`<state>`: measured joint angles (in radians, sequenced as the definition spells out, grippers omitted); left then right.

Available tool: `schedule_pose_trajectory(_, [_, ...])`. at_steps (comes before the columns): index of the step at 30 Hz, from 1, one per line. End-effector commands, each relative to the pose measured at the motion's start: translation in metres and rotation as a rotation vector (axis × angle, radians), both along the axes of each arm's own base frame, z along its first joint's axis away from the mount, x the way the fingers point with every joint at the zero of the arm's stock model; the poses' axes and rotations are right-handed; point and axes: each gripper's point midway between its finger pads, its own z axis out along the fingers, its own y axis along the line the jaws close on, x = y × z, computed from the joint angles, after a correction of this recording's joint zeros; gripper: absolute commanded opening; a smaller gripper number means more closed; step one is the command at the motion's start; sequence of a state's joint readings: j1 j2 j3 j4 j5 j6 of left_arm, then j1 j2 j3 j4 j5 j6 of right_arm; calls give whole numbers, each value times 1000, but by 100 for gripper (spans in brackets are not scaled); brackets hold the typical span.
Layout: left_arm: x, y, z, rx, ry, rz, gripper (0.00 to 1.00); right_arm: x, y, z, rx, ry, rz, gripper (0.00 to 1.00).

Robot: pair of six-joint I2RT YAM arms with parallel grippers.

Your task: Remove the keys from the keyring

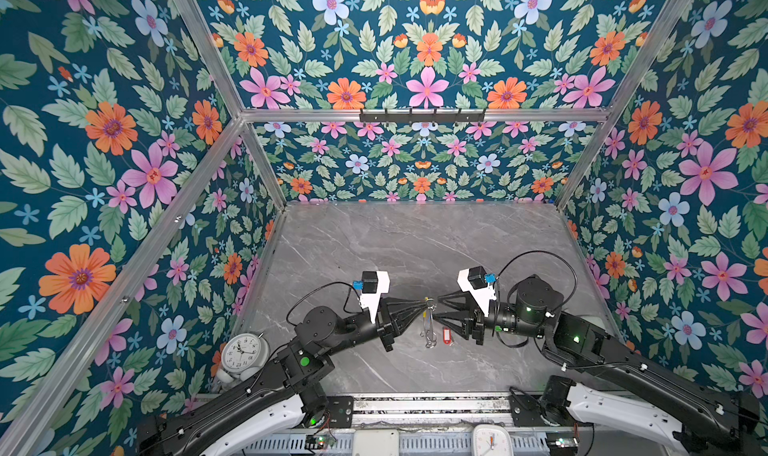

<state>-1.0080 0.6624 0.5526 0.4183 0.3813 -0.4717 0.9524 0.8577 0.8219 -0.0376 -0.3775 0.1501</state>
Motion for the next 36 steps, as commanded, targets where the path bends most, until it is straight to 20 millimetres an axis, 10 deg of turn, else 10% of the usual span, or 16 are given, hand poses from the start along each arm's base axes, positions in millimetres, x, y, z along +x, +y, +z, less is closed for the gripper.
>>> schedule_pose_trajectory(1, [-4, 3, 15, -58, -31, -14, 0, -5, 4, 13, 45, -38, 42, 46])
schedule_pose_trajectory(16, [0, 6, 16, -84, -25, 13, 0, -12, 9, 7, 22, -10, 95, 0])
schedule_pose_trajectory(36, [3, 7, 17, -109, 4, 22, 0, -20, 26, -17, -117, 73, 174, 0])
